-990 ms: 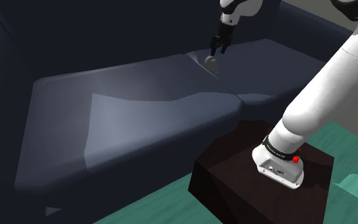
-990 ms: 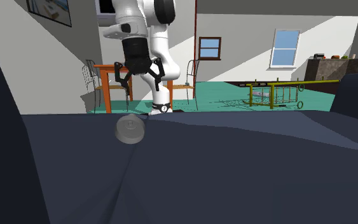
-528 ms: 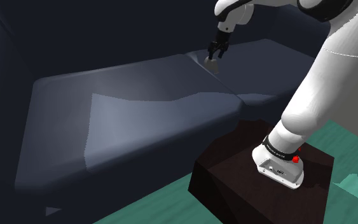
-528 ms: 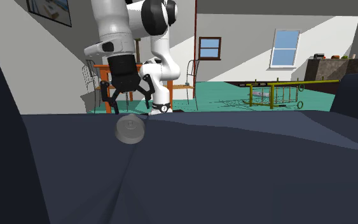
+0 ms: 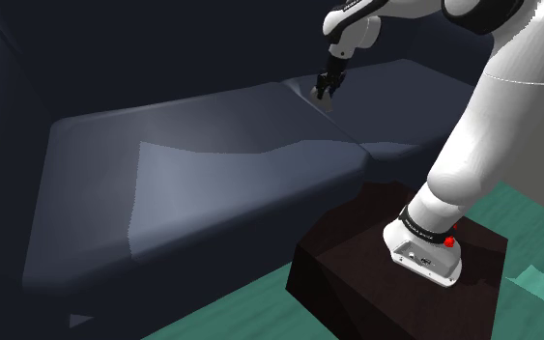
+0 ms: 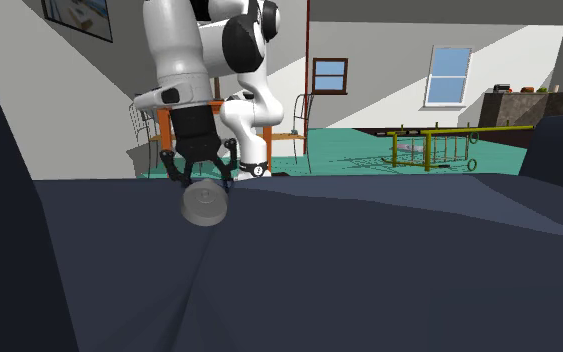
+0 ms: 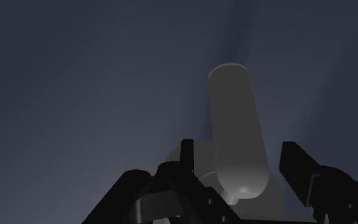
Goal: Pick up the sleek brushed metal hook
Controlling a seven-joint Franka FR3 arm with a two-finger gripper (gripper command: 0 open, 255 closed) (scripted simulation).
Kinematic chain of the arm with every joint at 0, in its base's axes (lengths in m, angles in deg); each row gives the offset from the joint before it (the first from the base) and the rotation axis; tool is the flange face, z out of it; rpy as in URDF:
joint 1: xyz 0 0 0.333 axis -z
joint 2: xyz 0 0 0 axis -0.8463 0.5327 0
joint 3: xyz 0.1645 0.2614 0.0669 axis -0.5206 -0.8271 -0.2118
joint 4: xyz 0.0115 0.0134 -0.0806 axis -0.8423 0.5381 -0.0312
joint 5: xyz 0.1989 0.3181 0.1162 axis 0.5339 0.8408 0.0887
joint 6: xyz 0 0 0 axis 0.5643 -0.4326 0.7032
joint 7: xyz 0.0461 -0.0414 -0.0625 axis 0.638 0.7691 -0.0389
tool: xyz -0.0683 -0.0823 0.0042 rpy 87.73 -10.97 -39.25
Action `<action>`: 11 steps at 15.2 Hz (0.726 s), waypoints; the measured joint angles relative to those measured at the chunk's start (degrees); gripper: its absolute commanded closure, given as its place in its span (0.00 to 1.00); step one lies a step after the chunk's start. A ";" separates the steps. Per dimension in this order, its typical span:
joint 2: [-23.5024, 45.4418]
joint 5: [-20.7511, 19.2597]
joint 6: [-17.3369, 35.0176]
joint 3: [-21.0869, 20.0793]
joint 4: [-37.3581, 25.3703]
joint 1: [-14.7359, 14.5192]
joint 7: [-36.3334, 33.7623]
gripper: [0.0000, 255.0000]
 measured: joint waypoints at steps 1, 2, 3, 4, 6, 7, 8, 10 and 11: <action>0.00 0.02 0.07 0.00 0.05 0.00 0.02 1.00; 0.00 0.02 0.10 0.00 0.08 0.01 0.03 1.00; -0.01 0.02 0.12 0.01 0.09 0.01 0.04 1.00; 0.00 0.02 0.14 0.02 0.09 0.02 0.04 1.00; 0.01 0.03 0.16 0.02 0.08 0.03 0.06 1.00; 0.02 0.04 0.16 0.02 0.07 0.03 0.07 1.00; 0.02 0.04 0.16 0.02 0.07 0.03 0.06 1.00; -0.07 -0.05 -0.19 0.03 -0.16 0.01 -0.05 1.00; -0.35 -0.24 -0.66 0.06 -0.38 -0.03 -0.23 1.00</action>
